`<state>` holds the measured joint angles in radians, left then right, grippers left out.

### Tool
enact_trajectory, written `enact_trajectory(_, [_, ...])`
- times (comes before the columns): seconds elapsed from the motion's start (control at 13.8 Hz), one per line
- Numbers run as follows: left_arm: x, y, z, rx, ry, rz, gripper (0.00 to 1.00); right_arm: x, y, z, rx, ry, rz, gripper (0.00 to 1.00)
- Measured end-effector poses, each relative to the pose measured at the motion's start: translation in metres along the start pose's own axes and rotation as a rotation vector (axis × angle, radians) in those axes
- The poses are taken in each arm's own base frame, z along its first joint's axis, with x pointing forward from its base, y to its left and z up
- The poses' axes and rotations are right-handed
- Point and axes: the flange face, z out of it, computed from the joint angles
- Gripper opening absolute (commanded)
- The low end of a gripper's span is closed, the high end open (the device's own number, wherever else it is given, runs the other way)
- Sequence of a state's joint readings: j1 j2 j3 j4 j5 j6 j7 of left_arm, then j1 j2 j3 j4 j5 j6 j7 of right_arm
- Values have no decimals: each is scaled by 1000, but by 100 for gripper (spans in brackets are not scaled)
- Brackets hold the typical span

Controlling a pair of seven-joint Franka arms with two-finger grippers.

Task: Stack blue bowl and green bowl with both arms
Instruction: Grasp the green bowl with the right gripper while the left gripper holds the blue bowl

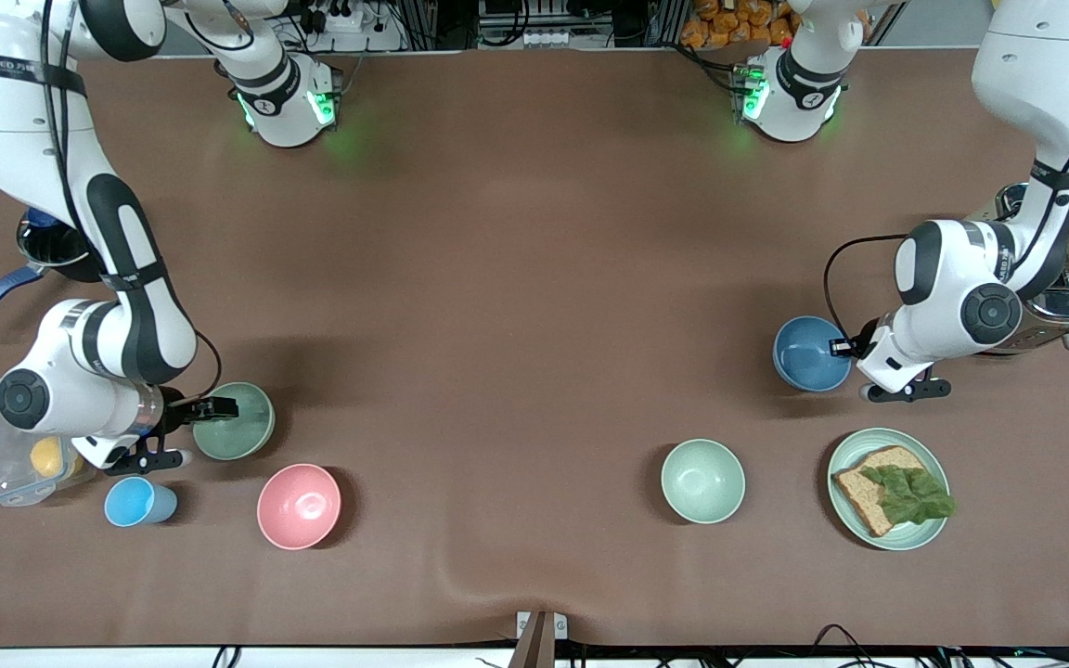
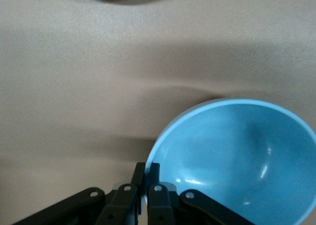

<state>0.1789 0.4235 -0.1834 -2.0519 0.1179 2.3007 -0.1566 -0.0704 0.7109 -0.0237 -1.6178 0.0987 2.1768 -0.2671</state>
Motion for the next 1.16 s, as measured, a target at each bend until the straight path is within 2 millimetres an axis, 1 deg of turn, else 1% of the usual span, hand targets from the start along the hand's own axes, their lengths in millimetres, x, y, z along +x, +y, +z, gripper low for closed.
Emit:
enact_trajectory(0.15, [1,0,-2,0,4,-1,0,0,-1,4,11,0,5,0])
enact_trajectory(0.29, [2,3,-11,-1,14,6,0,1,-4,4,17,1,3,0])
enact_trajectory(0.44, [3,13,-29,-1,28,22,0,3,-11,3,25,-3,-6,0])
enact_trajectory(0.58, [5,21,-53,-7,45,27,0,6,-22,-12,39,-11,-23,0])
enact_trajectory(0.73, [6,34,-77,-34,61,27,0,5,-40,-27,54,-32,-50,0])
enact_trajectory(0.87, [6,52,-93,-43,66,50,0,5,-71,-48,59,-37,-76,0])
enact_trajectory(0.95, [5,61,-98,-46,72,54,0,6,-93,-60,66,-30,-70,0])
enact_trajectory(1.02, [5,70,-103,-50,77,51,0,6,-120,-69,83,-22,-47,0])
enact_trajectory(1.16, [3,86,-110,-57,81,44,0,7,-183,-74,129,-12,33,0])
